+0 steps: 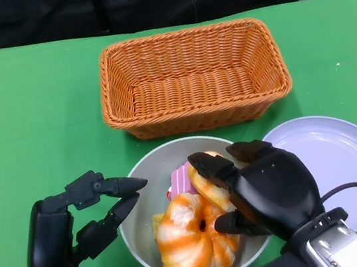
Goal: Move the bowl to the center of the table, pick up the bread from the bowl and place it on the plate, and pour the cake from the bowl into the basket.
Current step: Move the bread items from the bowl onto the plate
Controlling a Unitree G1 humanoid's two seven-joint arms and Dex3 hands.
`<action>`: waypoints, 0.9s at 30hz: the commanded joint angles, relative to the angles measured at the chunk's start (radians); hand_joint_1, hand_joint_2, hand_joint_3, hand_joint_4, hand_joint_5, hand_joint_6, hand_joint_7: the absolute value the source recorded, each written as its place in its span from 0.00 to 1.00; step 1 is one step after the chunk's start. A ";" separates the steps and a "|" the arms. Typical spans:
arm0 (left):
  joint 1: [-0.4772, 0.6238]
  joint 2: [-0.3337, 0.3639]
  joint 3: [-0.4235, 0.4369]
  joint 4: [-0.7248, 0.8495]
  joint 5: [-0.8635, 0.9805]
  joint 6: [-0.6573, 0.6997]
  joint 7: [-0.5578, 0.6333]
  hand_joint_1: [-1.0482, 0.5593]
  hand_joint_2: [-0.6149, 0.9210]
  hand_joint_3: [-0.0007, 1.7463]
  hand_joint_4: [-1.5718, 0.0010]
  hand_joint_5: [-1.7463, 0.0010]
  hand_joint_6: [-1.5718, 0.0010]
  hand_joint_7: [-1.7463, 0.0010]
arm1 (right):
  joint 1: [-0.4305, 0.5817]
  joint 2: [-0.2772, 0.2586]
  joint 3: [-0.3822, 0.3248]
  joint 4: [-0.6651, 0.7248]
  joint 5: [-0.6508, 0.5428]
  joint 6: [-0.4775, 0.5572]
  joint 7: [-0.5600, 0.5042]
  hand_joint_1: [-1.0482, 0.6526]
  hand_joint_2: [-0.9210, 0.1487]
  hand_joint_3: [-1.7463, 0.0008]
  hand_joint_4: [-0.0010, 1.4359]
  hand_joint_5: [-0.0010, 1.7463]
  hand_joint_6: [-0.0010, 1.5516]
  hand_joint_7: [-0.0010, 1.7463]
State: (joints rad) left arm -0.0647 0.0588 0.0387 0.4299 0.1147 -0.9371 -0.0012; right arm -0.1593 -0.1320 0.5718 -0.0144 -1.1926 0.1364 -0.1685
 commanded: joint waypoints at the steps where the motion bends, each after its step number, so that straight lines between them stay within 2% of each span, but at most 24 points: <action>1: 0.019 0.010 0.005 -0.015 -0.001 -0.005 0.010 0.50 1.00 0.12 0.50 0.39 0.34 0.74 | -0.011 -0.009 -0.002 0.027 0.019 0.002 0.002 0.22 0.00 0.97 0.43 0.03 0.33 0.00; 14: 0.023 0.009 0.006 -0.022 0.008 -0.004 0.016 0.50 1.00 0.12 0.50 0.39 0.34 0.73 | -0.039 -0.009 -0.001 0.109 0.085 -0.032 -0.030 0.24 0.00 0.96 0.44 0.03 0.33 0.00; 27: 0.020 0.009 0.002 -0.021 -0.007 -0.002 0.007 0.50 1.00 0.12 0.50 0.39 0.34 0.73 | -0.045 -0.014 0.022 0.135 0.072 -0.033 -0.042 0.26 0.00 0.99 0.49 0.04 0.36 0.01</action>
State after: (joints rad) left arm -0.0549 0.0585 0.0373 0.4178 0.1144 -0.9371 -0.0006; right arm -0.2048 -0.1292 0.5839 0.0965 -1.1157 0.0939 -0.2192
